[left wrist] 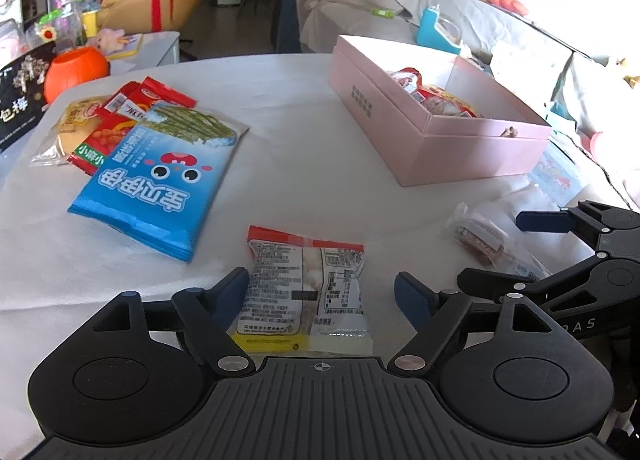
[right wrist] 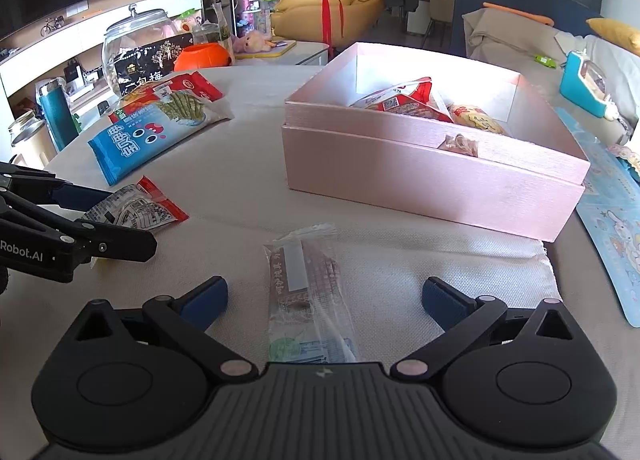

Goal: Organize snacks
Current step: 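Lift both clear packets off the table with both tools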

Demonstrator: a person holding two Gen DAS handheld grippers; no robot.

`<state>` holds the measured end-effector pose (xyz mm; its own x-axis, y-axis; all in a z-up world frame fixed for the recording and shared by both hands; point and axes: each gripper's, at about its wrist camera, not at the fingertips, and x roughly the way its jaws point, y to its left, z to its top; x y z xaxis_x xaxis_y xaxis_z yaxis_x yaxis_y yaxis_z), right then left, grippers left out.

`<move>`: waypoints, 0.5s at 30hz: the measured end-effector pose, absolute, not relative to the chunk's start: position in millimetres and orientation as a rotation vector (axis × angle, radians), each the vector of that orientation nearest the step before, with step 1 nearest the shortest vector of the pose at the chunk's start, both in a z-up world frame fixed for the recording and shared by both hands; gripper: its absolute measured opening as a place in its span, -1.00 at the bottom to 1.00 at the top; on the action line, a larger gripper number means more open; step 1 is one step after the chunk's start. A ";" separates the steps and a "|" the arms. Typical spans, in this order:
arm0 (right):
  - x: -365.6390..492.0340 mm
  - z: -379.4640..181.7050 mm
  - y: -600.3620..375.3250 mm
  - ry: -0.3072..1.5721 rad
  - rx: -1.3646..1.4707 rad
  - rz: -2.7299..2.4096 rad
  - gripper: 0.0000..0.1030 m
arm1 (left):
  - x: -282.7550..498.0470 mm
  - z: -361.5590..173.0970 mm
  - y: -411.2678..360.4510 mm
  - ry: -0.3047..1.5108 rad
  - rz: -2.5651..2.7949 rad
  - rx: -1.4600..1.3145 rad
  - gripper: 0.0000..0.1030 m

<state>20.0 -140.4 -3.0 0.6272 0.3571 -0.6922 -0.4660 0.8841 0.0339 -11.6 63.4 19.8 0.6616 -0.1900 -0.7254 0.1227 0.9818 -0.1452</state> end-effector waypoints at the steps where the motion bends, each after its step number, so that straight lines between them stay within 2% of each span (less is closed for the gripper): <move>1: 19.9 -2.8 -140.5 0.758 -0.152 0.474 1.00 | -12.3 19.4 62.5 0.826 -0.176 -0.085 0.68; 5: 17.7 -1.3 -142.4 0.746 -0.141 0.445 0.96 | -15.3 18.8 60.6 0.820 -0.177 -0.087 0.68; 10: 17.2 1.5 -139.4 0.728 -0.147 0.450 0.62 | -18.2 20.4 62.0 0.827 -0.188 -0.113 0.68; 11: 17.1 2.8 -137.5 0.723 -0.153 0.455 0.40 | -19.1 20.6 61.6 0.828 -0.188 -0.114 0.68; 12: 16.6 4.9 -135.2 0.718 -0.160 0.463 0.08 | -20.0 20.8 61.1 0.830 -0.188 -0.114 0.68; 14: 15.8 10.1 -130.9 0.725 -0.163 0.478 -0.28 | -21.3 21.3 60.2 0.835 -0.186 -0.110 0.68; 15: 14.8 13.3 -130.1 0.723 -0.158 0.483 -0.28 | -21.3 21.5 59.6 0.837 -0.186 -0.108 0.68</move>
<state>14.8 -130.1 13.3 0.6464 0.3686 -0.6680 -0.4759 0.8792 0.0246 -21.3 59.6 21.4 0.6548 -0.2056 -0.7273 0.1210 0.9784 -0.1677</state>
